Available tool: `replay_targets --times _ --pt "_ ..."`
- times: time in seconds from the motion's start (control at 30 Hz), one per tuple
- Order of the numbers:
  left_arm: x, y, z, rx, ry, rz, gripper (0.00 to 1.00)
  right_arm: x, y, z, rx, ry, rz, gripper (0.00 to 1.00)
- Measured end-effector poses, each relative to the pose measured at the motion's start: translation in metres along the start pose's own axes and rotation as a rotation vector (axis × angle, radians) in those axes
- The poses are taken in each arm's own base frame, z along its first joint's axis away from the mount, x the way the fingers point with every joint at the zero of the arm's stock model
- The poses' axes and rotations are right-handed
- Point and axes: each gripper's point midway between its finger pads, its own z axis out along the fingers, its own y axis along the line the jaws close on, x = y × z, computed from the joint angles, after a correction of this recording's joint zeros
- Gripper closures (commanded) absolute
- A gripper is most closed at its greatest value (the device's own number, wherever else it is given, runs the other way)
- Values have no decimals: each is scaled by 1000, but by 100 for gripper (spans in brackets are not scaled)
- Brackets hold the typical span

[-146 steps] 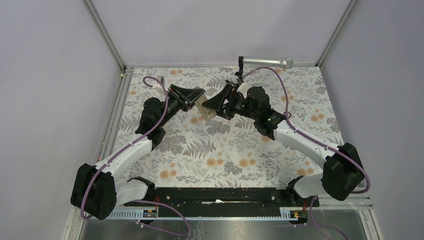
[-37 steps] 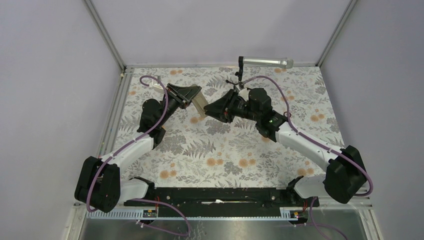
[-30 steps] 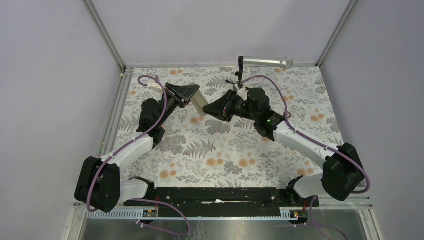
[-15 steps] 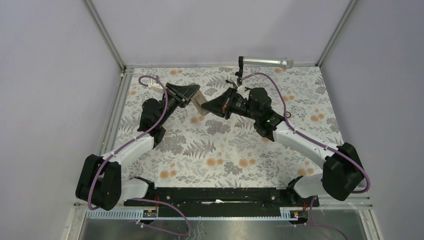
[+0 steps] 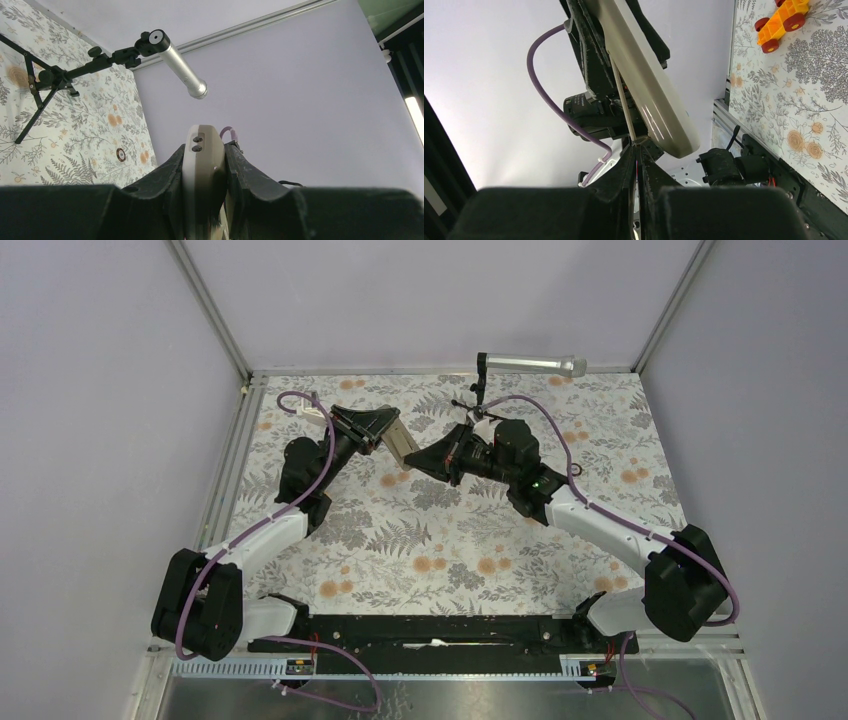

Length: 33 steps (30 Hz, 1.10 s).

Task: Load the batteries into the remote control
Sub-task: Load the battery cover into the remote control.

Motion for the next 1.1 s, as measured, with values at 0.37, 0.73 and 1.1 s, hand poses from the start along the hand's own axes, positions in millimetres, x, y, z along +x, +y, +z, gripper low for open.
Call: replay_targets --times 0.37,0.73,1.1 --pt "1 2 0 -9 3 -3 100 -1 -6 0 25 -8 28 93" --pt "6 18 -5 -83 26 28 100 -6 -19 0 119 -31 -20 93" --pt "4 16 -6 -76 22 37 100 -5 -23 4 139 -17 -11 92"
